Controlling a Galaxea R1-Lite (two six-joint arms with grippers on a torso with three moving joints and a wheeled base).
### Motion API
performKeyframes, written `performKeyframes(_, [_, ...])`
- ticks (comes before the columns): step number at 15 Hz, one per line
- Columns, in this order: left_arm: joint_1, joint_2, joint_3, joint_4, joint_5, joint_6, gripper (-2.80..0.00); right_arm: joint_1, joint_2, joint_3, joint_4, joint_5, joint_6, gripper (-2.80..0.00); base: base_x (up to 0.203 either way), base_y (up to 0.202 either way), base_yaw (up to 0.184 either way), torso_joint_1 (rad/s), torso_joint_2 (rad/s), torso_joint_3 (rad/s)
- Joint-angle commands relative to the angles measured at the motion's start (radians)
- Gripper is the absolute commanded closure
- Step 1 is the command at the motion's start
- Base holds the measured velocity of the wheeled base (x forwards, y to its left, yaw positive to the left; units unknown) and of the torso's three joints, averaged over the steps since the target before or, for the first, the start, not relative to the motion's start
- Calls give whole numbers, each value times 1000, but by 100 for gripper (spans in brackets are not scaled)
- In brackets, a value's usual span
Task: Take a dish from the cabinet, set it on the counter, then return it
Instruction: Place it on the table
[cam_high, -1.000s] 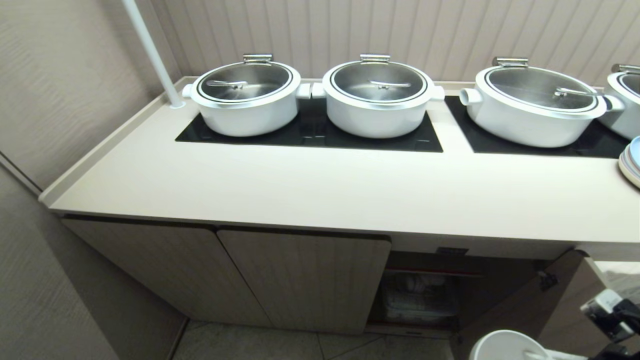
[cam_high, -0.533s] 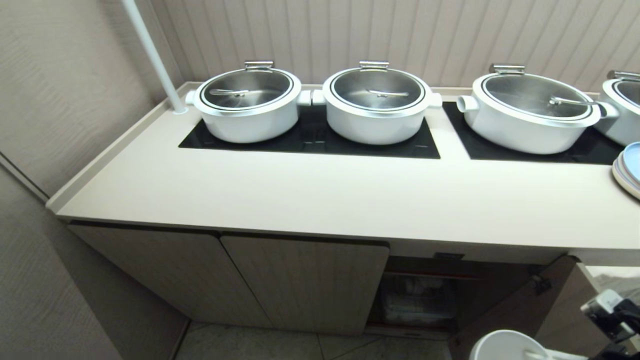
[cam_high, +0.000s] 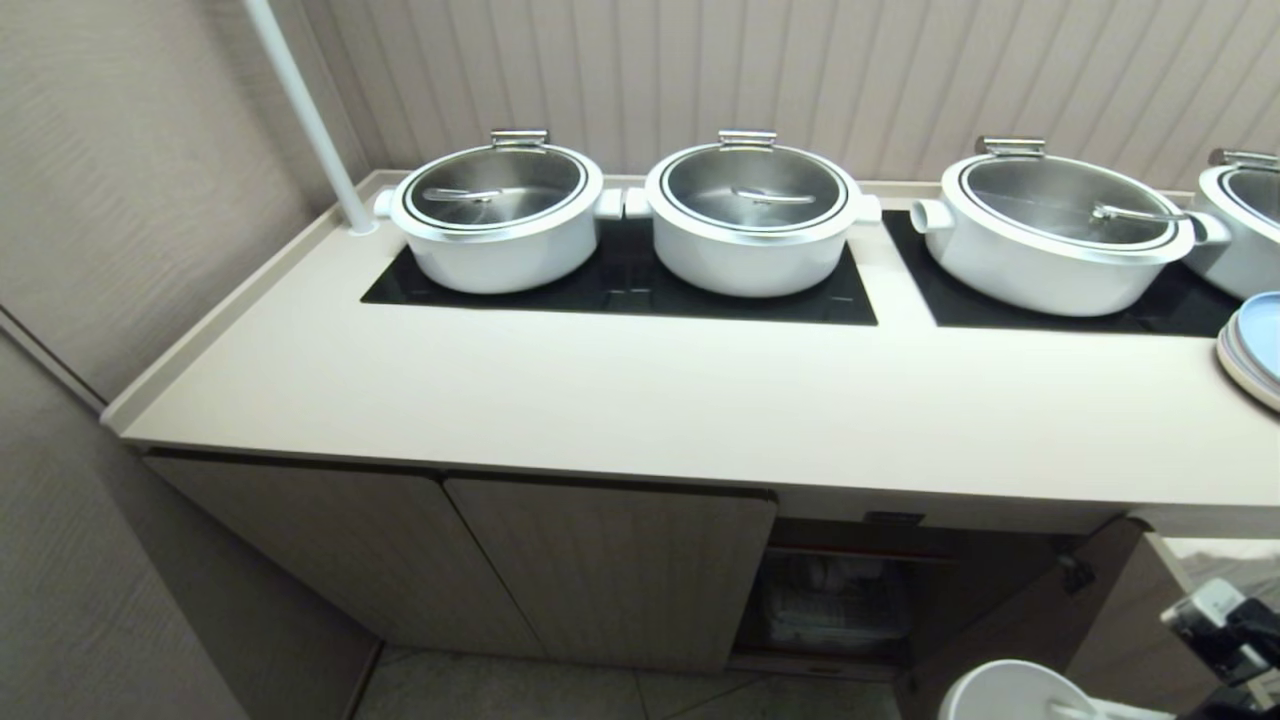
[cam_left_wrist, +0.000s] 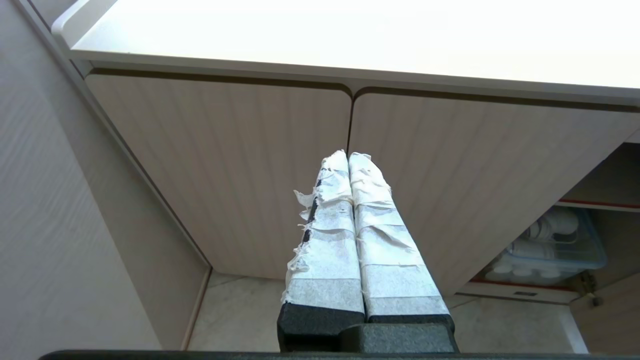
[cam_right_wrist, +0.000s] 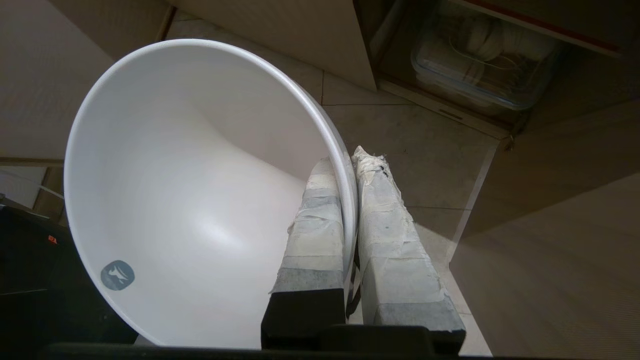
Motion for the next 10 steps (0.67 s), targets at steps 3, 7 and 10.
performKeyframes(3, [0,0,-1,0,1,-1,0,1,-10,3,2,3,2,0,0,0,0,66,-140,-72])
performKeyframes(7, [0,0,1,0,1,-1,0,1,-17,3,10,2,2,0,0,0,0,71,-130,-63])
performKeyframes(10, [0,0,-1,0,1,-1,0,1,-30,9,16,3,2,0,0,0,0,64,-130,-68])
